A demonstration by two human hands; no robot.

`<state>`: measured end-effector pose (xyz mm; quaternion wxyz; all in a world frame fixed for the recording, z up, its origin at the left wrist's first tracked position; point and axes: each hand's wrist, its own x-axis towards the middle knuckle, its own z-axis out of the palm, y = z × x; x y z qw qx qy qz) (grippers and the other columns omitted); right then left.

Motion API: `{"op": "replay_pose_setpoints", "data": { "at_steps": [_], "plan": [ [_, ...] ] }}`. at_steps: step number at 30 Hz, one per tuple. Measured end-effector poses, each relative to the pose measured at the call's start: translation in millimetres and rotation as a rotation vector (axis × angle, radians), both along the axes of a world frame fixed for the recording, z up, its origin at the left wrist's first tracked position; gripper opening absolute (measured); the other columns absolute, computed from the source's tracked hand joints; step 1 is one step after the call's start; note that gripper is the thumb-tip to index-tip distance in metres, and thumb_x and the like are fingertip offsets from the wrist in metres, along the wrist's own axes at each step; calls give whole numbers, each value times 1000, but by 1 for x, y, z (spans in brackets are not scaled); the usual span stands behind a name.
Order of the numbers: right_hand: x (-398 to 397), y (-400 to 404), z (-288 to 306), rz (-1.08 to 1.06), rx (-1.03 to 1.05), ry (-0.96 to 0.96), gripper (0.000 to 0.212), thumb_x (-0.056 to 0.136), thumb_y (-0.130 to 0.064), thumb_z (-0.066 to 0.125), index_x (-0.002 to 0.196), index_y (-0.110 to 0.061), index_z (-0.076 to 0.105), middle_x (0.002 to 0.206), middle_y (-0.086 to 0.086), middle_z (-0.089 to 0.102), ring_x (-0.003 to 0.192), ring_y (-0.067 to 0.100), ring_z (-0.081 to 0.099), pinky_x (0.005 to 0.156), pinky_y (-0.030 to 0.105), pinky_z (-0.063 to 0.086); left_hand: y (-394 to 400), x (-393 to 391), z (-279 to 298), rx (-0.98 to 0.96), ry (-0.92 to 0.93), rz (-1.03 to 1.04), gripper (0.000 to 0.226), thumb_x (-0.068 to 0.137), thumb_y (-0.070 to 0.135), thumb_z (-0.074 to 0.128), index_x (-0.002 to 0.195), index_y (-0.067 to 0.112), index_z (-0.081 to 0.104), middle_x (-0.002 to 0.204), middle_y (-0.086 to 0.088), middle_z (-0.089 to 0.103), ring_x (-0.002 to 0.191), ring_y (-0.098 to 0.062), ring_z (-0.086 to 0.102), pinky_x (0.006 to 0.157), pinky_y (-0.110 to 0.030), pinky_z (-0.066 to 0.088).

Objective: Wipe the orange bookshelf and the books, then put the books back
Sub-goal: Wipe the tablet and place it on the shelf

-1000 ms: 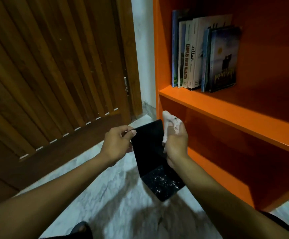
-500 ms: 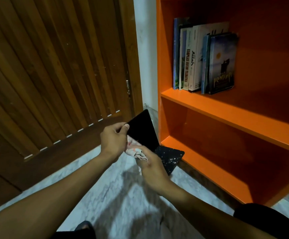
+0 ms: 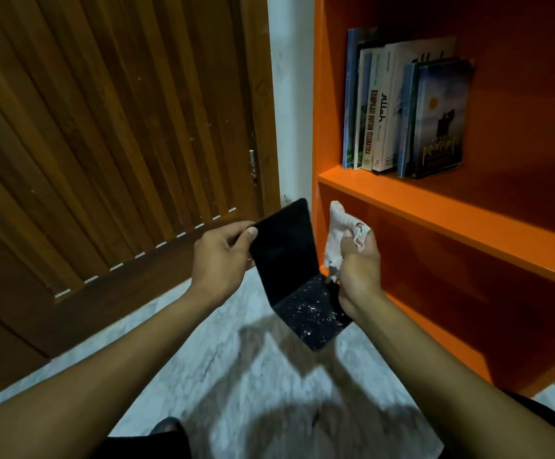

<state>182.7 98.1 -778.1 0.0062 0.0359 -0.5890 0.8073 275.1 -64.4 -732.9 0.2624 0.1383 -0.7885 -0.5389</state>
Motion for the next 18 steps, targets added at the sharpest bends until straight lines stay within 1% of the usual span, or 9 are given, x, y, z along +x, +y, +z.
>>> {"op": "replay_pose_setpoints", "data": {
  "at_steps": [1,3,5,7,10,11,13,15,18],
  "plan": [
    [1,-3,-3,-7,-3,9,27,106,-10,40,124,-19,58,134,-1,63,124,14,59,99,28,52,7,0,1,17,19,-3,21,100,17,56,108,22,75,98,9,75,93,-12,72,75,-26,62],
    [9,-12,-7,-19,13,6,29,107,-7,38,130,-17,52,132,-3,62,119,11,60,94,24,53,20,-3,1,60,65,20,21,100,16,57,110,19,75,97,9,75,93,-9,71,75,-27,61],
    [18,-21,-12,-85,47,-23,28,107,-9,38,132,-20,46,111,-11,62,96,4,61,82,22,51,29,-5,-3,70,93,49,21,100,16,57,110,20,76,95,9,76,91,-7,71,75,-29,62],
    [26,-32,-22,-111,116,-50,28,106,-13,40,131,-24,44,107,-10,59,94,11,59,81,30,50,34,-7,-8,70,104,55,21,101,17,57,110,19,76,95,8,76,90,-6,72,77,-34,63],
    [41,-52,-45,10,244,-139,28,100,-36,45,126,-44,43,125,5,57,106,24,56,91,53,50,35,-14,-12,39,126,86,21,100,19,58,111,18,76,96,6,77,91,-6,71,82,-39,62],
    [44,-58,-56,74,241,-172,27,97,-41,45,123,-48,44,124,8,57,100,23,54,88,52,50,33,-17,-12,13,136,107,21,100,19,58,111,18,76,97,6,76,91,-5,71,83,-39,62],
    [56,-64,-61,181,209,-199,26,95,-43,48,121,-47,50,115,12,60,93,20,51,79,43,46,30,-19,-12,-70,151,148,21,99,19,59,112,17,76,98,6,76,89,4,68,83,-31,61],
    [69,-62,-53,239,161,-198,18,99,-40,52,116,-43,58,109,6,66,88,17,57,74,36,47,27,-20,-13,-193,161,174,21,99,16,60,113,14,75,99,6,75,84,17,63,80,-14,56],
    [77,-52,-48,359,213,-202,18,105,-26,46,120,-35,50,123,-8,62,104,11,60,89,32,49,21,-20,-17,-306,149,166,22,99,15,60,115,12,75,97,12,70,82,15,62,76,-3,49]
  ]
}}
